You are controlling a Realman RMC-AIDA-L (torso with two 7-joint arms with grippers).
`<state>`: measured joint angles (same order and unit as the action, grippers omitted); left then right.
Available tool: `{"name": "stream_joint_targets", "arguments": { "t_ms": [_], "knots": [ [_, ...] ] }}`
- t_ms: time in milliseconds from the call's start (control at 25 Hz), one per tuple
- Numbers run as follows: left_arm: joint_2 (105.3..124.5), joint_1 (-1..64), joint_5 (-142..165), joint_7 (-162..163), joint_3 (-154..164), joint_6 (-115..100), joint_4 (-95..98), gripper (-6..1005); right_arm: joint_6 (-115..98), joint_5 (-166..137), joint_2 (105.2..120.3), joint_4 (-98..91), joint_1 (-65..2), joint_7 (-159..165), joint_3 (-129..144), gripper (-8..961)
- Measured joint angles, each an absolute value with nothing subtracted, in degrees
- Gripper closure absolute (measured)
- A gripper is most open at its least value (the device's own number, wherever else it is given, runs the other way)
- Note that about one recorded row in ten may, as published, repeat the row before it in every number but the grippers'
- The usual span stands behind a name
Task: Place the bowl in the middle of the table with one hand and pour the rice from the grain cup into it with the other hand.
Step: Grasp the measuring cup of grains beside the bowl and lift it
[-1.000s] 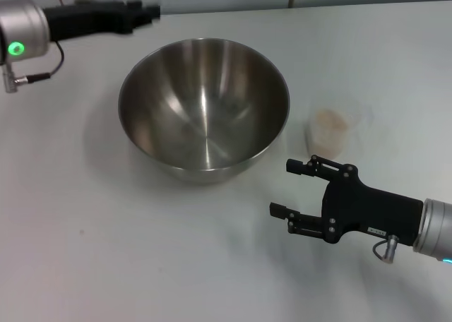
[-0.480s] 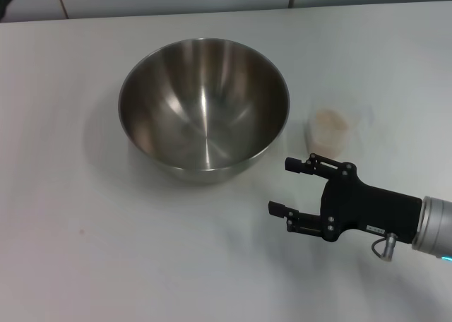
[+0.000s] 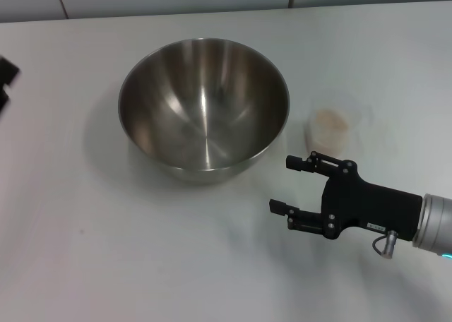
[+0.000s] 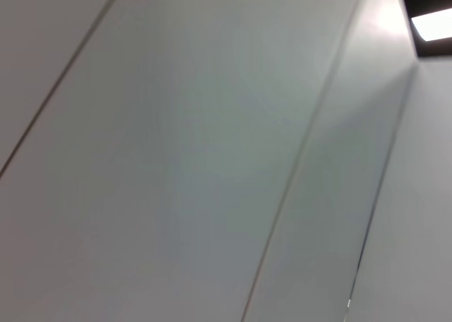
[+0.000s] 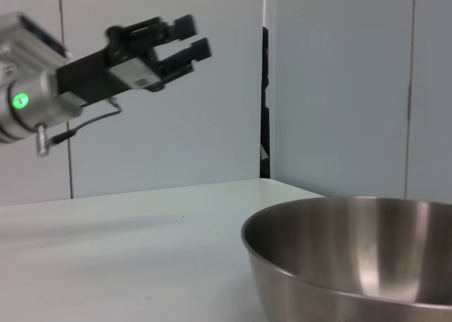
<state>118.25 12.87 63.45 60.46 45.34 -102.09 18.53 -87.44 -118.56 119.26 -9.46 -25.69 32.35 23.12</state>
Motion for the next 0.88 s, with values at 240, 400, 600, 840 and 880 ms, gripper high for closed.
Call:
{"name": "stream_joint_targets", "arguments": {
  "t_ms": [240,400,600,840,880],
  "knots": [
    [118.27,11.0,68.6,34.3,49.5,-103.8,14.4,502,-87.4,-118.6,119.26,-9.5,-25.8,32.3,23.1,192],
    [117.16,11.0,73.4,29.5,51.4,-102.2,14.3,329,-87.3,-118.6,119.27,-9.5,-25.7,32.3,23.0,192],
    [115.92,11.5,77.8,30.0,51.4,-99.7,14.3,210,-87.3,-118.5,119.27,-9.5,-25.5,32.3,23.0,192],
    [115.68,11.7,82.3,29.5,51.2,-96.7,14.9,210,-87.3,-118.0,119.27,-9.5,-25.2,32.3,23.0,192],
    [115.68,11.7,82.3,29.5,51.2,-96.7,14.9,210,-87.3,-117.9,119.27,-9.5,-25.2,32.3,23.0,192]
  ]
}}
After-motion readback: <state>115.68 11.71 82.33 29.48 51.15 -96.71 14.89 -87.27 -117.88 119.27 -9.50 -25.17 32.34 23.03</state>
